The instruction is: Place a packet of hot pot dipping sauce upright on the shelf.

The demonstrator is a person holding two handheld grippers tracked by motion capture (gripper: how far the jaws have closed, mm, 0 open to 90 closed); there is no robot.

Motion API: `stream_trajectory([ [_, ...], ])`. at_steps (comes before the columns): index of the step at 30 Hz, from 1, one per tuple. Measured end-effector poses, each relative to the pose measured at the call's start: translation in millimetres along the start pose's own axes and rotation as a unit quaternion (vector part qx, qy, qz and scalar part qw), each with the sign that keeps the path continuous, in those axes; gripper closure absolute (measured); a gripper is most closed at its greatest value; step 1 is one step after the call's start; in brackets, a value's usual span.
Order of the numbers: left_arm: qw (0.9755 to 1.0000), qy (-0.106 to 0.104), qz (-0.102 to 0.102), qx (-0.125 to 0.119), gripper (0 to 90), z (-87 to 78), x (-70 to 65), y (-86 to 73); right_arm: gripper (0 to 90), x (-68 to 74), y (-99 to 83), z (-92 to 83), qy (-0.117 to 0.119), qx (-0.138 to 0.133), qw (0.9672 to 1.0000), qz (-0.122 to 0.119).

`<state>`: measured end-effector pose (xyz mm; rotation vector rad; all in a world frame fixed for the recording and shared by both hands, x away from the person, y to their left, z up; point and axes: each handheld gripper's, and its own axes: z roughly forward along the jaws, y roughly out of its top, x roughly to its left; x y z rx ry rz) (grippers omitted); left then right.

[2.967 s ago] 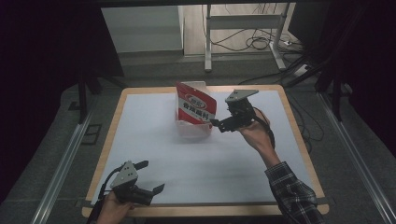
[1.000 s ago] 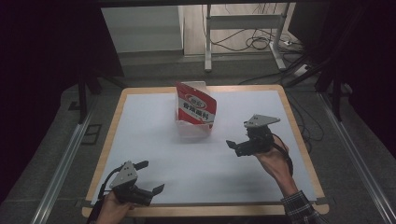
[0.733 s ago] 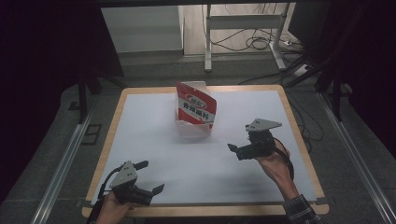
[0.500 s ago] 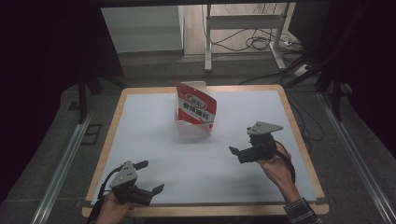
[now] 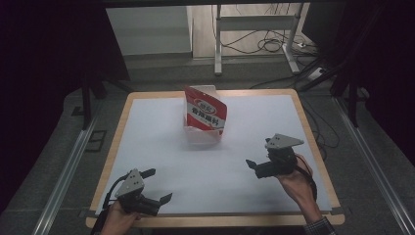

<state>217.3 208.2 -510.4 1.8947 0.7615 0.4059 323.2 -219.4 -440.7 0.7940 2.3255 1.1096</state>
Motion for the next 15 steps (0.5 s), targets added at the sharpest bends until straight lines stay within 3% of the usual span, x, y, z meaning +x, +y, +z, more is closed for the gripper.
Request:
stream_trajectory([
  [15, 1.0000, -0.001, 0.001, 0.001, 0.0, 0.5, -0.4, 0.0, 0.6, 1.1, -17.4, -21.4, -0.022, -0.003, 0.9998, 0.002],
])
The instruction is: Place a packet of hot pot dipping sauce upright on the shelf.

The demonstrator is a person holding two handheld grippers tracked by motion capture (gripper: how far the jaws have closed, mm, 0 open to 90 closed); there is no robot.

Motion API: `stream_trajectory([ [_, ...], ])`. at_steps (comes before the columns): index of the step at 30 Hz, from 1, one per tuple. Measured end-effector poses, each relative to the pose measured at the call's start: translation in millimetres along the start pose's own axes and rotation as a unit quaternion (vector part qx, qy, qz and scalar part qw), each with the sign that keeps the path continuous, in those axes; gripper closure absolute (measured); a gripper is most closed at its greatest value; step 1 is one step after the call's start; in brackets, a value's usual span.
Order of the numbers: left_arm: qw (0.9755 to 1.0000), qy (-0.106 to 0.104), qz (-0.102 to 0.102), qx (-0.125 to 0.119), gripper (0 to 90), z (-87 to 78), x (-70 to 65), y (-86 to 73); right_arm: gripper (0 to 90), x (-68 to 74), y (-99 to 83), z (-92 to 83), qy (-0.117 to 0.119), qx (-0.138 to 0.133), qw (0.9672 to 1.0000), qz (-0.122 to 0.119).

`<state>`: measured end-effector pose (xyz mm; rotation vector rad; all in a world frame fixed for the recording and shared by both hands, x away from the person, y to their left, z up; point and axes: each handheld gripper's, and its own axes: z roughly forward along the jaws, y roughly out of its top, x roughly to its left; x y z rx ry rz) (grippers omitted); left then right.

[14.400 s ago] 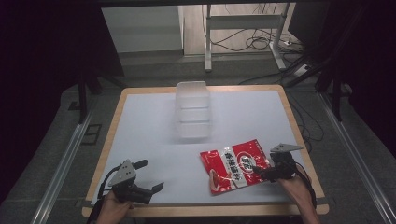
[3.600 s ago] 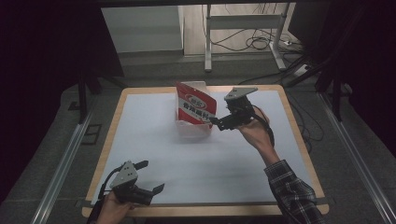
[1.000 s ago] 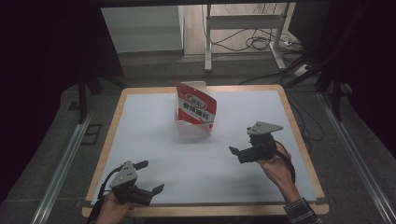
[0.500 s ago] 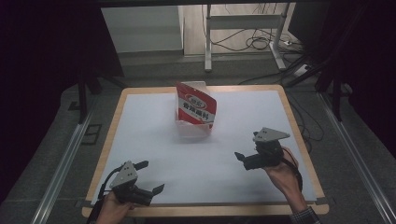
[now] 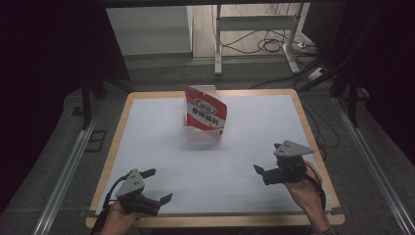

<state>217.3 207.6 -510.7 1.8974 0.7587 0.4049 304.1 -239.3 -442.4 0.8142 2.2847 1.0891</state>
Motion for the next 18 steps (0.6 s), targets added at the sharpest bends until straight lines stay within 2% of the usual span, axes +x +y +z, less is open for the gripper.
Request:
stream_trajectory([
  [18, 1.0000, -0.001, 0.000, 0.001, 0.0, 0.4, -0.2, 0.1, 0.7, -6.3, -28.4, -18.9, -0.029, -0.001, 0.9994, 0.018],
])
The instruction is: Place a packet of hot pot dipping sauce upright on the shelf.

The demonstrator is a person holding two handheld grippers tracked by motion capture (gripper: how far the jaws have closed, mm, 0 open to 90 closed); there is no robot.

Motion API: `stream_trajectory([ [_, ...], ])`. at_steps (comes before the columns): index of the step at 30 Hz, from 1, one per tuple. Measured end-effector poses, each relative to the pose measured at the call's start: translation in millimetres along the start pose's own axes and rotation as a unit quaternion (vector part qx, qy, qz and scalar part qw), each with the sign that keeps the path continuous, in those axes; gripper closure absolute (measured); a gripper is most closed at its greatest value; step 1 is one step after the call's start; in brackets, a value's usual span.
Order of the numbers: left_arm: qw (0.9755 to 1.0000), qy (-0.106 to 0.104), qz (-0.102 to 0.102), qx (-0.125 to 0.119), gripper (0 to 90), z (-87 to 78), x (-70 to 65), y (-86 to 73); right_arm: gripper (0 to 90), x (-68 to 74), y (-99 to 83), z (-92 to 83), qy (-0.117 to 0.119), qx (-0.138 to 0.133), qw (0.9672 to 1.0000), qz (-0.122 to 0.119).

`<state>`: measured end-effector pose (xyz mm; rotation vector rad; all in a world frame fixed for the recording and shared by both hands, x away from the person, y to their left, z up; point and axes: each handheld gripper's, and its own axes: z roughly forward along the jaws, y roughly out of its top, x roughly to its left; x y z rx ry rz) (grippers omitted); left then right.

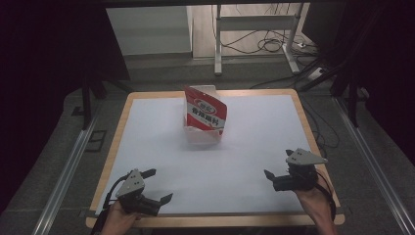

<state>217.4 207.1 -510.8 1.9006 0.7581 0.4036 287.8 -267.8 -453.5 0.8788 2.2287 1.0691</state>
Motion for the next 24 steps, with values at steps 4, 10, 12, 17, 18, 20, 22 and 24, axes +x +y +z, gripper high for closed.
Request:
stream_trajectory([
  [4, 1.0000, 0.000, 0.001, 0.001, 0.0, 0.2, -0.2, 0.0, 0.6, -1.4, -7.7, -2.5, -0.004, 0.002, 1.0000, 0.007],
  [10, 1.0000, -0.002, 0.003, 0.003, 0.0, 0.5, -0.5, 0.1, 0.5, -3.6, -20.2, -5.2, -0.009, 0.006, 0.9998, 0.015],
  [12, 1.0000, -0.002, 0.004, 0.003, 0.0, 0.6, -0.7, 0.1, 0.5, -4.6, -23.8, -5.7, -0.010, 0.009, 0.9997, 0.018],
  [17, 1.0000, -0.005, 0.006, 0.005, 0.0, 1.2, -1.2, 0.1, 0.5, -7.0, -32.9, -4.0, -0.012, 0.028, 0.9992, 0.026],
  [18, 0.9999, -0.005, 0.007, 0.006, 0.0, 1.3, -1.4, 0.1, 0.5, -7.3, -34.4, -2.9, -0.011, 0.033, 0.9989, 0.029],
  [20, 0.9999, -0.006, 0.008, 0.007, 0.0, 1.4, -1.7, 0.1, 0.5, -7.5, -36.0, -1.1, -0.011, 0.042, 0.9986, 0.029],
  [22, 0.9999, -0.005, 0.007, 0.006, 0.0, 1.4, -1.4, 0.3, 0.5, -7.2, -35.8, -0.5, -0.013, 0.044, 0.9986, 0.027],
  [24, 1.0000, -0.004, 0.005, 0.006, 0.0, 1.4, -1.1, 0.3, 0.5, -7.1, -34.8, -0.7, -0.012, 0.041, 0.9988, 0.025],
])
